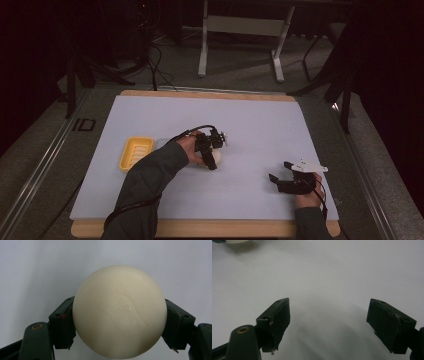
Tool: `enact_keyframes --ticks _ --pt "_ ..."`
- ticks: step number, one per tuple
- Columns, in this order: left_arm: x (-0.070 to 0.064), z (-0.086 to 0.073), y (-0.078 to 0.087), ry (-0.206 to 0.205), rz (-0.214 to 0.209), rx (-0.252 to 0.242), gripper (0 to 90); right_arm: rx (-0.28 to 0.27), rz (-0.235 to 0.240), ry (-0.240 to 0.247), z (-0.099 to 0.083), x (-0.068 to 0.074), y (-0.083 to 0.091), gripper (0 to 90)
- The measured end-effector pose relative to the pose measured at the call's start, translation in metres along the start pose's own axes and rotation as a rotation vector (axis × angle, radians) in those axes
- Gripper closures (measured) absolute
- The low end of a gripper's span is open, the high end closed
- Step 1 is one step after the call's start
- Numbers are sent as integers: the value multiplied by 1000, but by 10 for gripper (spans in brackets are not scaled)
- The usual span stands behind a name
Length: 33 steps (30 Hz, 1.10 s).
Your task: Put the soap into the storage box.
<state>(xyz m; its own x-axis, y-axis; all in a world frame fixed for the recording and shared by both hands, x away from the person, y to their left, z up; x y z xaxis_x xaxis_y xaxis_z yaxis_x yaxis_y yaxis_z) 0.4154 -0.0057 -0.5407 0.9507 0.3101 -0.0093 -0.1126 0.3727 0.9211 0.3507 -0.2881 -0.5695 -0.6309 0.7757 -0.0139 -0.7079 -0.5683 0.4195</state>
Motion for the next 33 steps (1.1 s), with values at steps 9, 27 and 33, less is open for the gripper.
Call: enact_keyframes --ticks 9,27,33 --pt "6 -6 11 11 30 -1 251 -3 0 -2 0 0 0 186" --pt "13 -16 35 31 65 -5 251 -10 -3 -2 0 0 1 186" --pt "14 -18 42 32 69 -21 251 -10 -4 -2 0 0 1 186"
Point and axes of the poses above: each handheld gripper's, and its own axes: y roughly backward along the jaws, z roughly out of its top, x roughly to its left, the point moved 6 cm from there along -y, roughly forward along the jaws, and after that the axes turned 10 degrees about -x, right-handed, at the moved point
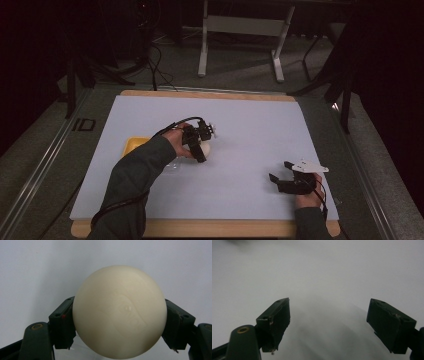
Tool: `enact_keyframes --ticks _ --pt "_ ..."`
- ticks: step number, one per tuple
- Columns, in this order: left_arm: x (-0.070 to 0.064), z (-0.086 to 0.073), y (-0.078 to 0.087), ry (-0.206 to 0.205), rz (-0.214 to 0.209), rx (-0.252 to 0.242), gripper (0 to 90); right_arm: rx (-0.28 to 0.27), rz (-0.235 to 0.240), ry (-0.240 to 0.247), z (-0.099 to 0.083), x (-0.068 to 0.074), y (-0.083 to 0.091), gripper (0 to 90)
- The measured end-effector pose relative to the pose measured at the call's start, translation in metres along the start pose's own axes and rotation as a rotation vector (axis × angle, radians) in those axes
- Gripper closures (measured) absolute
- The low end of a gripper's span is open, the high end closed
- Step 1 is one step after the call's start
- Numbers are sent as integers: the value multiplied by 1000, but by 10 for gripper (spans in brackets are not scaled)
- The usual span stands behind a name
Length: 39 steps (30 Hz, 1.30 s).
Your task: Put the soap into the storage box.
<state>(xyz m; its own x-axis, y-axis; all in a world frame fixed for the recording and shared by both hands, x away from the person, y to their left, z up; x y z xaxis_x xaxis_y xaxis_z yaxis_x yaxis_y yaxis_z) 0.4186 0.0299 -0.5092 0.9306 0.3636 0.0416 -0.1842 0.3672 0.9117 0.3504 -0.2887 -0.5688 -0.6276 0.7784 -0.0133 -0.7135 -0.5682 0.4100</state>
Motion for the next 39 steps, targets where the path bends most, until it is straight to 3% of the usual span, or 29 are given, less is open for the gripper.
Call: enact_keyframes --ticks 18,39 --pt "4 -9 10 -9 16 0 251 -4 0 0 0 0 0 186" --pt "9 -23 22 25 29 -18 251 -8 -3 3 0 0 1 186"
Point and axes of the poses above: each handheld gripper's, and its own axes: y roughly backward along the jaws, z roughly out of its top, x roughly to its left, the point moved 6 cm from there along -y, roughly forward along the jaws, and after that the axes turned 10 degrees about -x, right-handed, at the moved point
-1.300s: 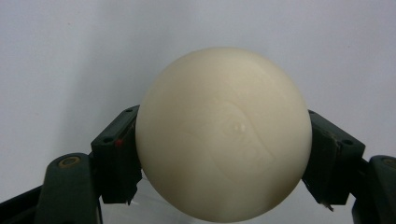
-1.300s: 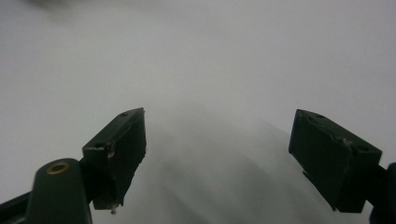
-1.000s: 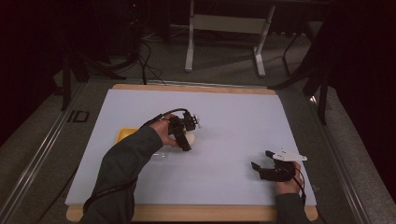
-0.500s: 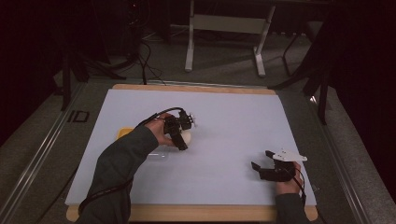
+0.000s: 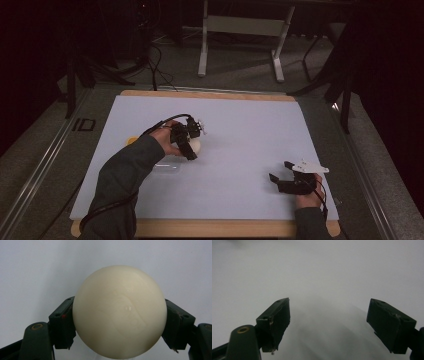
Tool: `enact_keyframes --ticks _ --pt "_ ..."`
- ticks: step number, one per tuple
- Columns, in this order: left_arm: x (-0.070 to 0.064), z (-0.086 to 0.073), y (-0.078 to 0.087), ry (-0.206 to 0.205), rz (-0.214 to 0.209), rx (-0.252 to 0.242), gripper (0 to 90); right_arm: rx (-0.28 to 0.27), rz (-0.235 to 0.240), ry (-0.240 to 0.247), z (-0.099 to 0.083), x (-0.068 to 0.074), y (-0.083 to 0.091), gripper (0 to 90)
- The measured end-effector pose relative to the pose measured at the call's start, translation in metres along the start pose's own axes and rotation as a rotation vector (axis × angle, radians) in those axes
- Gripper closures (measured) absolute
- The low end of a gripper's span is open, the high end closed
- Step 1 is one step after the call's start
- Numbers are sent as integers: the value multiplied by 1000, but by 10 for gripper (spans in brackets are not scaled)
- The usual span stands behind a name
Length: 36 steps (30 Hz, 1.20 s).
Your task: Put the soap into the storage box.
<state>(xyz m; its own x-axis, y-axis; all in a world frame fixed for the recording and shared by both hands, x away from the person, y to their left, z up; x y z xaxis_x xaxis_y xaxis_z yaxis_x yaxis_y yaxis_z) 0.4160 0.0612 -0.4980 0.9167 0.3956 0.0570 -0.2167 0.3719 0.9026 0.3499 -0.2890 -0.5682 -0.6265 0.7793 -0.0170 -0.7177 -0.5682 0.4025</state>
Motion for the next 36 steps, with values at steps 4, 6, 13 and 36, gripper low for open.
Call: enact_keyframes --ticks 4,6,13,36 --pt "2 -4 2 3 5 3 251 0 0 1 0 0 0 186" --pt "3 -5 3 6 5 2 252 0 0 1 0 0 0 186" --pt "7 -13 8 27 7 0 251 0 0 1 0 0 0 186" --pt "21 -37 19 79 22 11 251 -1 -3 5 0 1 0 186"
Point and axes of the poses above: each handheld gripper's, and its own axes: y roughly backward along the jaws, z roughly out of its top, x roughly to its left, the point moved 6 cm from there along -y, roughly forward along the jaws, and after that the axes turned 10 degrees about -x, right-handed, at the moved point
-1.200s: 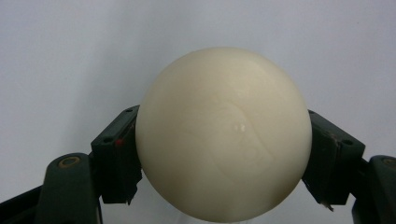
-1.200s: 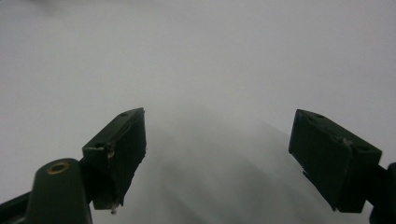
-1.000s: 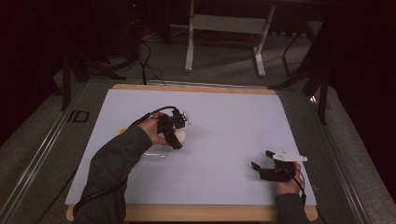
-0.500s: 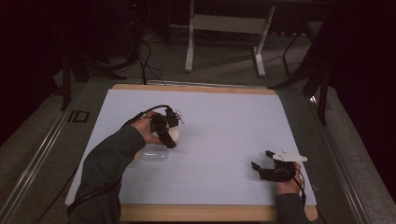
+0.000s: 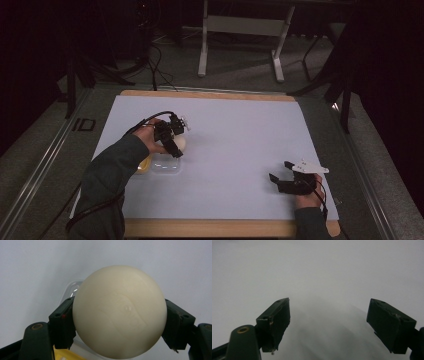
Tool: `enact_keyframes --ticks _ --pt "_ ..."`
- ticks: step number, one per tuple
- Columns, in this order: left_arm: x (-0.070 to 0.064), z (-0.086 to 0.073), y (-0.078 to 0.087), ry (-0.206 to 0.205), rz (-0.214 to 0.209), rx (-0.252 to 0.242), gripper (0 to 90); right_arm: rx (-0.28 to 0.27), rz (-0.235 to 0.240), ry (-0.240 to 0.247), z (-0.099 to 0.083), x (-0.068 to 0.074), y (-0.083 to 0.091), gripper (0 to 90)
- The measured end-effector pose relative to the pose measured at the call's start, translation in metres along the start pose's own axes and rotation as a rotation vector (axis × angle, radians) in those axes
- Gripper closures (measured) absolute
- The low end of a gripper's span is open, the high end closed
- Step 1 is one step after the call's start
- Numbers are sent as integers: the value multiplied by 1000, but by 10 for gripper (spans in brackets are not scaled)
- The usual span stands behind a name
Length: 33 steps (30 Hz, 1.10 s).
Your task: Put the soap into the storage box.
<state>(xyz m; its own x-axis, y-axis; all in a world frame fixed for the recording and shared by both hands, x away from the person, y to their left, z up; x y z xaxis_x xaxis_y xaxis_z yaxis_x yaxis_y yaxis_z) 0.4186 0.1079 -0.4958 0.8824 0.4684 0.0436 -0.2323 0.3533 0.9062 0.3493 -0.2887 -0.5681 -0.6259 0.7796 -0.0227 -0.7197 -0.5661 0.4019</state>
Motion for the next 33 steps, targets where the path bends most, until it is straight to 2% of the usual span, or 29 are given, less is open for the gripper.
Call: enact_keyframes --ticks 7,33 --pt "5 -7 4 11 8 5 251 1 -2 3 0 0 0 186" --pt "25 -39 13 96 38 24 252 -1 -4 7 0 0 0 186"
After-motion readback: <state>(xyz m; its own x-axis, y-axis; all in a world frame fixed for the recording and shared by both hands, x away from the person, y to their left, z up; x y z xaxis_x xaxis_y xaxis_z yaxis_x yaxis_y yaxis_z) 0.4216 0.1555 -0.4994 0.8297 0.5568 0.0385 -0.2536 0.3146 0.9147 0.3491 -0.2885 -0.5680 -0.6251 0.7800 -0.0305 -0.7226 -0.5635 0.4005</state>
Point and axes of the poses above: each handheld gripper's, and its own axes: y roughly backward along the jaws, z roughly out of its top, x roughly to its left, the point moved 6 cm from there along -y, roughly forward along the jaws, and after that the axes turned 10 degrees about -x, right-handed, at the moved point
